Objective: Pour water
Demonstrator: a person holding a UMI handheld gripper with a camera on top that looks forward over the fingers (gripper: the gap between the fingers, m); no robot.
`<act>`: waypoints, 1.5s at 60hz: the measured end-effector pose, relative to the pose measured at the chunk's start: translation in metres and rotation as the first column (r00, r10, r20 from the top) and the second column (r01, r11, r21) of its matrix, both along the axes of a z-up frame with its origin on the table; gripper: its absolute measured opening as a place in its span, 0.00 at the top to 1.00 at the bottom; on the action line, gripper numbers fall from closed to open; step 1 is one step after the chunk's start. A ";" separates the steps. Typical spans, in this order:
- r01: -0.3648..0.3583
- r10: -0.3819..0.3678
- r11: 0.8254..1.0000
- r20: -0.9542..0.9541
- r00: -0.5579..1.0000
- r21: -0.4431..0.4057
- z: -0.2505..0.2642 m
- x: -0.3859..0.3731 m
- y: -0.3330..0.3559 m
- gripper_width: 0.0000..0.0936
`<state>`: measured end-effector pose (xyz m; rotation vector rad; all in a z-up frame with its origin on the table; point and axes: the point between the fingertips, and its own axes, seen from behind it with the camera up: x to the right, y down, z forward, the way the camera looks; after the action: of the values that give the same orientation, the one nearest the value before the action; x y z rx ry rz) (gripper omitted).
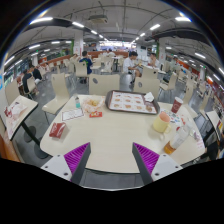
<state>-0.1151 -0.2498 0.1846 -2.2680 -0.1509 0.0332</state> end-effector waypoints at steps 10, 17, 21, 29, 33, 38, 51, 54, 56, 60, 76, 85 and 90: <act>0.050 -0.050 0.999 0.007 0.999 -0.011 -0.012 0.037 -0.009 0.09; 0.082 -0.082 0.997 0.020 0.996 -0.009 -0.025 0.097 -0.026 0.09; 0.107 -0.107 0.994 0.036 0.994 0.000 -0.036 0.132 -0.032 0.09; 0.167 -0.168 0.986 0.063 0.984 0.021 -0.064 0.207 -0.036 0.09; 0.194 -0.196 0.980 0.063 0.979 0.038 -0.077 0.243 -0.030 0.10; 0.211 -0.213 0.975 0.031 0.977 0.062 -0.090 0.277 -0.012 0.10; 0.178 -0.173 0.968 -0.042 0.984 0.176 -0.105 0.317 0.072 0.10; 0.159 -0.153 0.968 -0.044 0.987 0.195 -0.108 0.318 0.090 0.10; 0.150 -0.143 0.967 -0.046 0.989 0.208 -0.110 0.319 0.100 0.11; 0.135 -0.127 0.968 -0.051 0.991 0.209 -0.118 0.319 0.115 0.16; 0.089 -0.077 0.962 -0.055 0.995 0.258 -0.124 0.316 0.132 0.53; 0.064 -0.061 0.967 -0.021 0.998 0.246 -0.120 0.311 0.132 0.56; 0.020 -0.015 0.966 -0.022 1.000 0.257 -0.105 0.291 0.132 0.56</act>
<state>0.1758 -0.1180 0.0794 -2.0087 -0.1175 0.0254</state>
